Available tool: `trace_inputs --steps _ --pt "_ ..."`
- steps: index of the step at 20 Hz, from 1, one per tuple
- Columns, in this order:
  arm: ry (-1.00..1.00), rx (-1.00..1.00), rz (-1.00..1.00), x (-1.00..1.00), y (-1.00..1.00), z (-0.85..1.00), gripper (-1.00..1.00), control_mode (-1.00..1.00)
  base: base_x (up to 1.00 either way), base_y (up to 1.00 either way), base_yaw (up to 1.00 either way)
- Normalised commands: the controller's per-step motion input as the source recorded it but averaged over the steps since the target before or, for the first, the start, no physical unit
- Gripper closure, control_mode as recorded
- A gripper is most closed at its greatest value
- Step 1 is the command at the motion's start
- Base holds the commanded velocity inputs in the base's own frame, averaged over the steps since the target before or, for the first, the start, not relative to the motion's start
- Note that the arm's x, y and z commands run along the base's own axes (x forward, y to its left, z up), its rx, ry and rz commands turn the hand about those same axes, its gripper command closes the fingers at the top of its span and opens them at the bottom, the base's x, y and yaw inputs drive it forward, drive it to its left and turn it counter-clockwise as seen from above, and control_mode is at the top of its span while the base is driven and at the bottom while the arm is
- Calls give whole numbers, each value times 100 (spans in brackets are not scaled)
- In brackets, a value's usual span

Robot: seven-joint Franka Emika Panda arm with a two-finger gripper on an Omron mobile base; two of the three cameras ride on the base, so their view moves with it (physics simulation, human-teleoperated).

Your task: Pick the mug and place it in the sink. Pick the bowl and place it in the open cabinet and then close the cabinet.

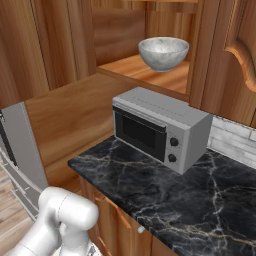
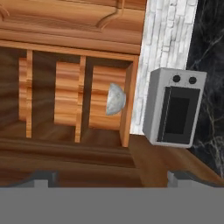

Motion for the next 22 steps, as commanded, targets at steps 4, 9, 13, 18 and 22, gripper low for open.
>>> trace_inputs --steps 4,9,13,18,22 --pt "0 0 0 44 53 -22 -100 -100 0 0 0" --pt "0 0 0 51 46 -20 -100 -100 0 0 0" --pt "0 0 0 58 27 -27 -100 -100 0 0 0" --pt "0 0 0 53 7 -18 -100 -100 0 0 0" --pt "0 0 0 67 29 -13 -100 -100 0 0 0"
